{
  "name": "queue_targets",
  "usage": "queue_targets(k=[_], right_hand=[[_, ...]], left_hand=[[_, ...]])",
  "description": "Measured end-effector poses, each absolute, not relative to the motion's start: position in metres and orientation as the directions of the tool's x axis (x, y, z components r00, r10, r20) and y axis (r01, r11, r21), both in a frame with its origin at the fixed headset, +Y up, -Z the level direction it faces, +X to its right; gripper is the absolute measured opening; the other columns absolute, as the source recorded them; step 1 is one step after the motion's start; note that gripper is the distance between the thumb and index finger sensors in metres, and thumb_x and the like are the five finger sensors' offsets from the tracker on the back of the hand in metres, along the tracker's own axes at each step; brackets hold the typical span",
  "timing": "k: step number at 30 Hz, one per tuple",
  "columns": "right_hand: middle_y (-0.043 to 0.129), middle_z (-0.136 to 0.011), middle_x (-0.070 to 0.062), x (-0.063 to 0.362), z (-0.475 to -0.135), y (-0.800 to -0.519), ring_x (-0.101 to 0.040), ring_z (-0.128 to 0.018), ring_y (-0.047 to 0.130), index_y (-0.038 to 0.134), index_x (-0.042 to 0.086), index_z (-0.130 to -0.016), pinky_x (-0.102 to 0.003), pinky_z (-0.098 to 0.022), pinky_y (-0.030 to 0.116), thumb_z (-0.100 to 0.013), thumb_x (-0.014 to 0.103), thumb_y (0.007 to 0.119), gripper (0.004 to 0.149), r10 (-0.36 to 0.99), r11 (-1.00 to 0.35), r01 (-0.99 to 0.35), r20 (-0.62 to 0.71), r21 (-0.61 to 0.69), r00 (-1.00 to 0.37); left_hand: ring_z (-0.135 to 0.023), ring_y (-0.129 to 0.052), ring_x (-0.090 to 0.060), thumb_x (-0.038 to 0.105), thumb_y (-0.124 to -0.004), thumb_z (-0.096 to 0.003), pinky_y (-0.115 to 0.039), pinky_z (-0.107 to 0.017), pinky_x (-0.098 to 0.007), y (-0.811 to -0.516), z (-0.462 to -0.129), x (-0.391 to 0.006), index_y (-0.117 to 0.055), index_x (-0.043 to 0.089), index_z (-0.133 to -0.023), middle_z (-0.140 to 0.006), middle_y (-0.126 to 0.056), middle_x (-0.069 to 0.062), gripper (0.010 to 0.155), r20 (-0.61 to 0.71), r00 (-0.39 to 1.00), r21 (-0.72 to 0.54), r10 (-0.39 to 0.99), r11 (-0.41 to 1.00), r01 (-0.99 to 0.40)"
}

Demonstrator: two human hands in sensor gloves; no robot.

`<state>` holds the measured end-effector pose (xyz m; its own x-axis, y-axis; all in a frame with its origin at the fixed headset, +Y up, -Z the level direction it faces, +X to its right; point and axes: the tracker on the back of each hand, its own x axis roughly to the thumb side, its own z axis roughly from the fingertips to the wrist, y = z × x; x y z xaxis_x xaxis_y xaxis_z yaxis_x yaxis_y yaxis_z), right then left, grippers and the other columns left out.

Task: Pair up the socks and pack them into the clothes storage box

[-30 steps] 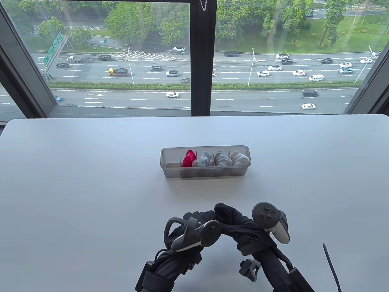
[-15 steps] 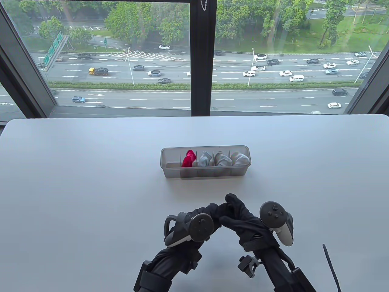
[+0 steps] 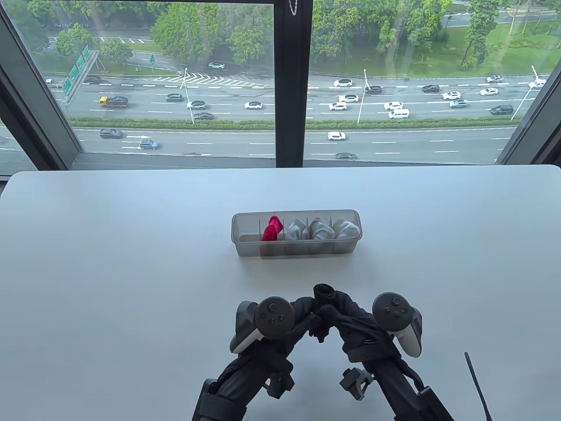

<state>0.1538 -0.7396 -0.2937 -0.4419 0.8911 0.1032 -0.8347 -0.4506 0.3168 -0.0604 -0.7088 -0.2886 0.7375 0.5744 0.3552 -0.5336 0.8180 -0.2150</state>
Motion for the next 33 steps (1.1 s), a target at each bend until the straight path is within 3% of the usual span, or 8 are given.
queue_targets(k=[4,7,10,16,23,27,29,33], right_hand=[[0.067,-0.102,-0.020,0.149,-0.291,-0.740,-0.032,-0.087,0.080,0.037,0.008,-0.114,-0.059,-0.074,0.060,-0.060,0.037,0.068,0.069,0.913,-0.403,-0.827,0.110,0.391,-0.393],[0.065,-0.103,-0.021,0.145,-0.290,-0.741,-0.034,-0.089,0.077,0.036,0.008,-0.114,-0.059,-0.075,0.058,-0.063,0.038,0.063,0.064,0.907,-0.414,-0.828,0.100,0.378,-0.409],[0.064,-0.104,-0.021,0.144,-0.291,-0.741,-0.038,-0.092,0.079,0.035,0.010,-0.114,-0.061,-0.074,0.059,-0.064,0.036,0.060,0.062,0.900,-0.430,-0.820,0.105,0.378,-0.424],[0.062,-0.104,-0.022,0.136,-0.287,-0.738,-0.036,-0.087,0.083,0.033,0.008,-0.114,-0.058,-0.072,0.066,-0.064,0.036,0.060,0.063,0.911,-0.406,-0.833,0.097,0.377,-0.400],[0.058,-0.104,-0.022,0.134,-0.288,-0.736,-0.033,-0.088,0.079,0.028,0.007,-0.114,-0.059,-0.074,0.062,-0.066,0.034,0.055,0.061,0.923,-0.380,-0.837,0.105,0.393,-0.369],[0.057,-0.104,-0.021,0.138,-0.289,-0.736,-0.033,-0.089,0.078,0.028,0.008,-0.114,-0.059,-0.075,0.060,-0.066,0.035,0.054,0.061,0.923,-0.382,-0.841,0.111,0.384,-0.369],[0.058,-0.104,-0.022,0.138,-0.288,-0.736,-0.034,-0.089,0.079,0.029,0.008,-0.114,-0.059,-0.075,0.061,-0.066,0.034,0.055,0.061,0.925,-0.378,-0.846,0.108,0.377,-0.365],[0.058,-0.103,-0.022,0.142,-0.290,-0.736,-0.033,-0.087,0.081,0.029,0.007,-0.114,-0.058,-0.074,0.063,-0.067,0.035,0.054,0.060,0.922,-0.385,-0.866,0.082,0.320,-0.380]], left_hand=[[-0.071,-0.100,-0.037,0.030,-0.059,-0.0605,-0.077,-0.064,-0.060,-0.707,-0.287,-0.059,-0.074,0.001,-0.096,-0.082,-0.096,-0.017,0.049,0.363,0.732,-0.206,0.577,0.816,-0.541],[-0.079,-0.096,-0.038,0.028,-0.062,-0.0582,-0.074,-0.067,-0.061,-0.708,-0.286,-0.056,-0.066,0.001,-0.102,-0.092,-0.088,-0.017,0.051,0.374,0.769,-0.181,0.518,0.854,-0.487],[-0.086,-0.088,-0.042,0.023,-0.067,-0.0577,-0.070,-0.069,-0.064,-0.706,-0.289,-0.053,-0.054,-0.004,-0.108,-0.102,-0.076,-0.025,0.058,0.335,0.705,-0.267,0.625,0.780,-0.565],[-0.070,-0.100,-0.032,0.023,-0.061,-0.0567,-0.079,-0.064,-0.058,-0.705,-0.286,-0.057,-0.068,-0.001,-0.100,-0.085,-0.091,-0.017,0.049,0.343,0.775,-0.102,0.531,0.841,-0.531],[-0.071,-0.093,-0.030,0.024,-0.058,-0.0532,-0.075,-0.066,-0.059,-0.709,-0.293,-0.062,-0.059,0.007,-0.100,-0.088,-0.083,-0.012,0.050,0.308,0.719,-0.184,0.623,0.780,-0.598],[-0.073,-0.095,-0.033,0.029,-0.060,-0.0585,-0.074,-0.066,-0.060,-0.712,-0.294,-0.066,-0.063,0.006,-0.100,-0.089,-0.086,-0.014,0.047,0.298,0.666,-0.220,0.684,0.728,-0.649],[-0.071,-0.097,-0.034,0.031,-0.056,-0.0610,-0.075,-0.065,-0.060,-0.710,-0.293,-0.068,-0.070,0.006,-0.096,-0.086,-0.090,-0.014,0.045,0.284,0.657,-0.186,0.699,0.712,-0.677],[-0.075,-0.098,-0.033,0.024,-0.059,-0.0600,-0.077,-0.066,-0.058,-0.704,-0.290,-0.066,-0.068,0.006,-0.101,-0.090,-0.089,-0.017,0.046,0.330,0.706,-0.108,0.627,0.768,-0.632]])
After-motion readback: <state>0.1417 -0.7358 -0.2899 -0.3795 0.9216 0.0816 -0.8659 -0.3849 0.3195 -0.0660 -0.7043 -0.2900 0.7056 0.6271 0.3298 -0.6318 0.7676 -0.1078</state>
